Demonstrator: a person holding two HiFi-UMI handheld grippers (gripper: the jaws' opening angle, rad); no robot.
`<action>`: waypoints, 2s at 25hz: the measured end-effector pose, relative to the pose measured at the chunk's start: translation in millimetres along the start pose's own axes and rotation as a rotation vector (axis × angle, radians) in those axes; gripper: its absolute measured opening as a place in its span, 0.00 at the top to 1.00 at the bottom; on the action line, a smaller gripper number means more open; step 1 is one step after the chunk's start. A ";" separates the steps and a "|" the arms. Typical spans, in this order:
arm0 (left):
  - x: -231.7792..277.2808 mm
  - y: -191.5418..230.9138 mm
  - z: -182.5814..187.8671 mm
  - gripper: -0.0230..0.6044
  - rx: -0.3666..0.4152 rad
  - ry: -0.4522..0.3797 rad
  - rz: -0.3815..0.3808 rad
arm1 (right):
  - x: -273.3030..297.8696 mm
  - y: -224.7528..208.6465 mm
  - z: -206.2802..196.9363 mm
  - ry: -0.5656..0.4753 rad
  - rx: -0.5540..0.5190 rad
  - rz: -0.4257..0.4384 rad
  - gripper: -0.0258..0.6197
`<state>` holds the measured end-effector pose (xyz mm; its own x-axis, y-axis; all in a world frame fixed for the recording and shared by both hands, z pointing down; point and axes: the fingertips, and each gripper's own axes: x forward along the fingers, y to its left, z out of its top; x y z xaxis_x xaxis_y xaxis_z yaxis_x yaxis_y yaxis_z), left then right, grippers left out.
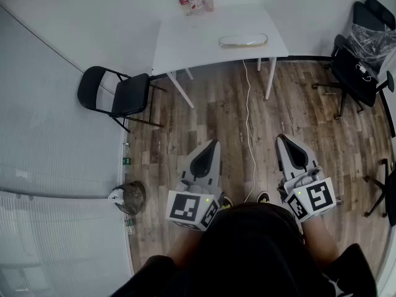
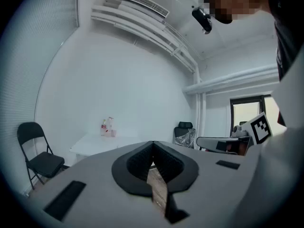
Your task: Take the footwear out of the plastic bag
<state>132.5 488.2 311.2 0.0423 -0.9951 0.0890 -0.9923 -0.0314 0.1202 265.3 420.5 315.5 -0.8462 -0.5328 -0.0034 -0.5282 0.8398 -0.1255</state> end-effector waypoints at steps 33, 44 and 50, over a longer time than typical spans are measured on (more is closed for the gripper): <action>-66.0 104.4 5.2 0.93 -0.019 0.001 -0.116 | 25.5 114.1 -2.7 -0.030 0.016 -0.077 0.94; -75.5 129.4 10.1 0.93 -0.034 -0.040 -0.105 | 39.9 130.5 0.1 -0.032 -0.009 -0.070 0.94; -50.1 135.4 11.6 0.93 -0.003 -0.053 -0.098 | 58.8 109.8 -1.8 -0.061 -0.014 -0.058 0.94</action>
<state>-5.4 532.7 311.5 0.1332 -0.9908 0.0243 -0.9833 -0.1291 0.1283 157.4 481.5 303.3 -0.8088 -0.5854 -0.0566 -0.5773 0.8087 -0.1130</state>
